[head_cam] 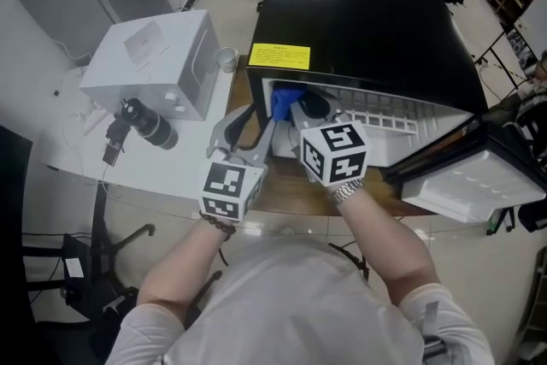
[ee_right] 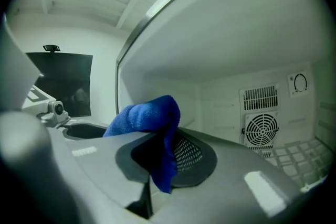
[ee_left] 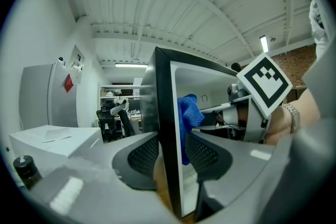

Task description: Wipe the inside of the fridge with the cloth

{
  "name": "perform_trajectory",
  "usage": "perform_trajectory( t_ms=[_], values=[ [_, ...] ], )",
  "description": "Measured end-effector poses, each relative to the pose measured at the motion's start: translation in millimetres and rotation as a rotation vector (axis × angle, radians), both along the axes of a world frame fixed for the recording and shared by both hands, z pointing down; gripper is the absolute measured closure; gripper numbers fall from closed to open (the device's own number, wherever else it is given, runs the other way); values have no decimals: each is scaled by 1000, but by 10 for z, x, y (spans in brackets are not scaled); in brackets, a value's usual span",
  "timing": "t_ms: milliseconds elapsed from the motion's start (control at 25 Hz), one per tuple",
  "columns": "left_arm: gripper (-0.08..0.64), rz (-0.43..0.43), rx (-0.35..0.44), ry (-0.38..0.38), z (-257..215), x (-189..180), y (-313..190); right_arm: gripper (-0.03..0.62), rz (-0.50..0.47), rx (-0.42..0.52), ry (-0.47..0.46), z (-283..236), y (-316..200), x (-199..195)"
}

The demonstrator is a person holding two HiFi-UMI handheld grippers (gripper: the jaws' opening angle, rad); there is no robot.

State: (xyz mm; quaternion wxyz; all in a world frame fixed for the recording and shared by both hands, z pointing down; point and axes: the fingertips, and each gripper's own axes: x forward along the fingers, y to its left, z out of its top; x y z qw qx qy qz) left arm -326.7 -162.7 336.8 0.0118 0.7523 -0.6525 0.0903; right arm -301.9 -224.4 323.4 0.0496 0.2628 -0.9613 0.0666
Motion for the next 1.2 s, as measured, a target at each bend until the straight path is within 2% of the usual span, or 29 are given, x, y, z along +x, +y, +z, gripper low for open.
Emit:
perform_trajectory(
  t_ms=[1200],
  values=[
    [431,-63,-25,-16,-41,-24,-35,555,101,34,27,135,-572,-148]
  ],
)
